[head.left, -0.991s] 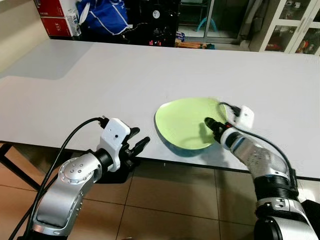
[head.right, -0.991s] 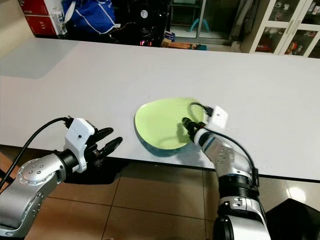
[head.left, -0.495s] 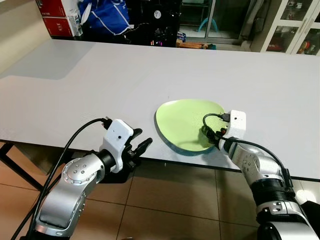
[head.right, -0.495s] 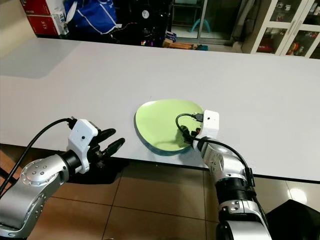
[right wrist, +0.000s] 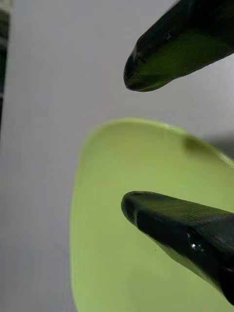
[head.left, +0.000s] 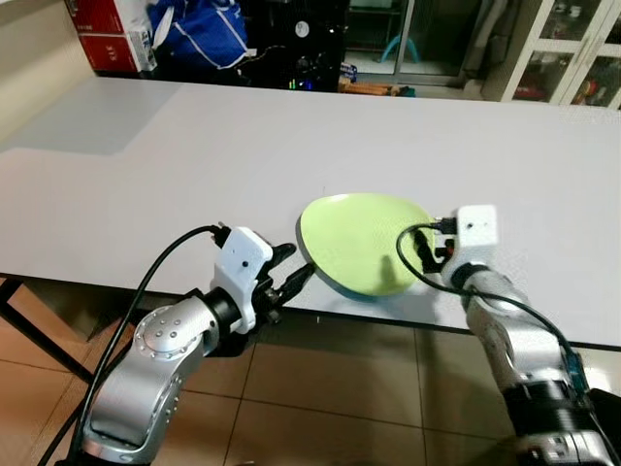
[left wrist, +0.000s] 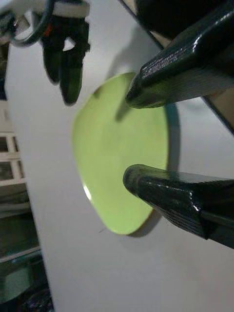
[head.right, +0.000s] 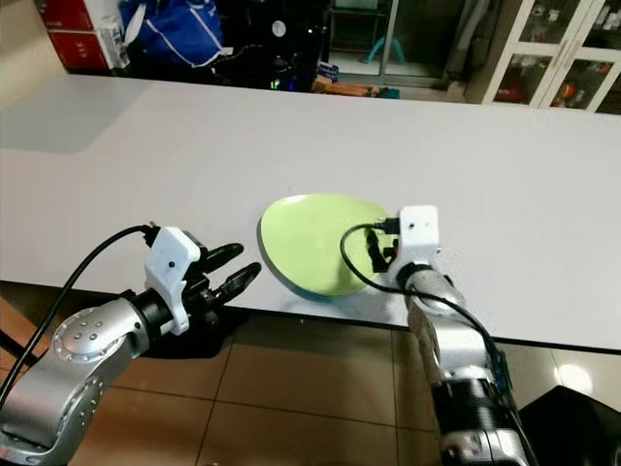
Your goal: Setting the table
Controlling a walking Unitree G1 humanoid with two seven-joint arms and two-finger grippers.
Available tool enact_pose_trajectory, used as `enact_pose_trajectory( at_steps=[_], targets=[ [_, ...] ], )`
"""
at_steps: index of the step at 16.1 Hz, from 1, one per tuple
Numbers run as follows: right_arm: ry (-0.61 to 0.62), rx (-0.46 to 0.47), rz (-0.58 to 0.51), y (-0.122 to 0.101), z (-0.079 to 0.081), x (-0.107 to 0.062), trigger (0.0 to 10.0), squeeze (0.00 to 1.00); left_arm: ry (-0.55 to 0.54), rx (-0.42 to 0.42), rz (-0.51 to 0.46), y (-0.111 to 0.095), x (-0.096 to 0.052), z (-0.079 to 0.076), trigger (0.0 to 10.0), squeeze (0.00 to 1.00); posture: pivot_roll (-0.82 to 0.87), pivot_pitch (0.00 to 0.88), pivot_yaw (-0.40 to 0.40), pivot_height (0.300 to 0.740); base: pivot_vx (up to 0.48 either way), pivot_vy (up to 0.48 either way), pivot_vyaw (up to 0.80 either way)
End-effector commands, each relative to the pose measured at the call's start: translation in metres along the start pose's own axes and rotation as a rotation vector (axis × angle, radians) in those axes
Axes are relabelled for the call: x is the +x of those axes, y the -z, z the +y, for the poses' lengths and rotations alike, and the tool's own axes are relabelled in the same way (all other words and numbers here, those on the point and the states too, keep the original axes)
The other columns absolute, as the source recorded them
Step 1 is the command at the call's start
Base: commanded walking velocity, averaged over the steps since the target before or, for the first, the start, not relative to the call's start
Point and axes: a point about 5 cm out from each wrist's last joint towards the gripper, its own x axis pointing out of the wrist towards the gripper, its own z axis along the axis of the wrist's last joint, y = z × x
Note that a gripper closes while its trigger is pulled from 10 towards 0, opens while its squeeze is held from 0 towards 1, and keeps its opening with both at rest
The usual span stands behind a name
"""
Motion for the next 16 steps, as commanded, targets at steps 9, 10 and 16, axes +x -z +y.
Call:
enact_pose_trajectory(
  at_steps=[9,10,16],
  targets=[
    [0.01,0.242,-0.258,-0.05,0.019,-0.046,10.0,0.0,-0.519,0.134,-0.126,-0.032,-0.002,0.035,10.0,0.0,0.03,0.0,-0.004,0.74,0.0,0.0,0.0],
    [0.025,0.263,-0.255,-0.05,0.017,-0.049,10.0,0.0,-0.532,0.127,-0.137,-0.034,0.0,0.036,10.0,0.0,0.03,0.0,0.007,0.74,0.0,0.0,0.0],
    [0.002,0.268,-0.231,-0.045,0.023,-0.056,10.0,0.0,-0.552,0.129,-0.132,-0.028,-0.002,0.037,10.0,0.0,0.03,0.0,0.017,0.74,0.0,0.167,0.0]
  ],
)
